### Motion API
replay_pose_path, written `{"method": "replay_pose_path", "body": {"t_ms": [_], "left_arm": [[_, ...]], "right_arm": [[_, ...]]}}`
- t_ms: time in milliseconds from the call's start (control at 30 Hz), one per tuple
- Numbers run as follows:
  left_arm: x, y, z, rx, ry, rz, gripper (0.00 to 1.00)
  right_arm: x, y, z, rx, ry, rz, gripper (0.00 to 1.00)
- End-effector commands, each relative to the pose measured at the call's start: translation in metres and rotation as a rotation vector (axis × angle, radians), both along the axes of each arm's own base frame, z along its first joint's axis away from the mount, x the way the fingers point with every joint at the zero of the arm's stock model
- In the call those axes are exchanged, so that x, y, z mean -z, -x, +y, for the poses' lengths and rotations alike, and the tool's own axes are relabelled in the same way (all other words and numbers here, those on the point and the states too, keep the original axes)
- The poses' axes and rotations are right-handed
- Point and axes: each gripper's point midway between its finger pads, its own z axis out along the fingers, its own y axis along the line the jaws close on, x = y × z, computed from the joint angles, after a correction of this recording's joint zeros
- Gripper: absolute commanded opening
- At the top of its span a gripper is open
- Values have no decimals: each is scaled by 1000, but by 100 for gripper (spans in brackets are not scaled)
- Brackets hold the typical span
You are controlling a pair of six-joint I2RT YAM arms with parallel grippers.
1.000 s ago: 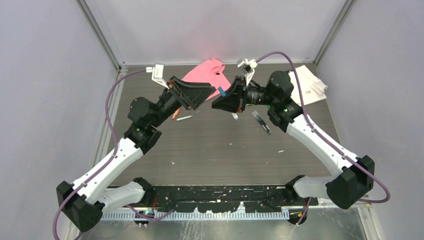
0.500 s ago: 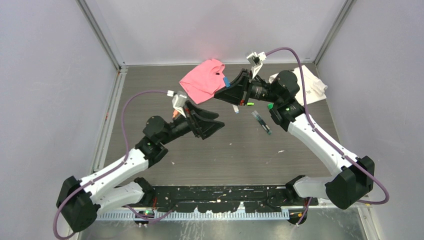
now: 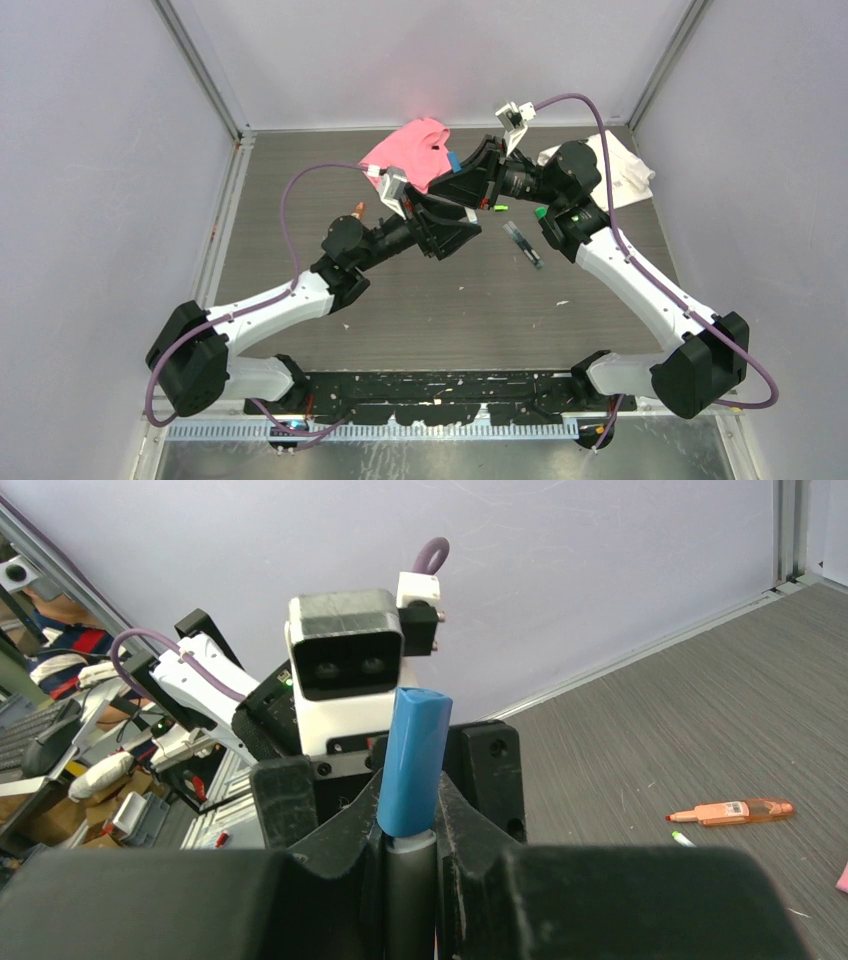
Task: Insert the pens into the pen caps
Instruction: Press the pen cap onto the pen.
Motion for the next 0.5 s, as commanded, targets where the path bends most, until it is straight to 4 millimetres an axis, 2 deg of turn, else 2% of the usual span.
{"method": "replay_pose_path", "body": {"t_ms": [0, 100, 200, 333, 467], "left_arm": [[-45, 12, 2, 43, 120, -99, 57], [-45, 12, -1, 58, 122, -91, 49], [-47, 13, -3, 71, 126, -93, 25], [-46, 12, -4, 74, 126, -87, 2], [-47, 10, -2, 52, 117, -101, 1]], "right_arm": [[-31, 5, -6, 17, -61, -89, 1], [-32, 5, -6, 15, -63, -89, 1], [-32, 5, -6, 15, -63, -89, 1], [-32, 7, -6, 8, -63, -96, 1], [-32, 10, -8, -2, -63, -111, 2]]}}
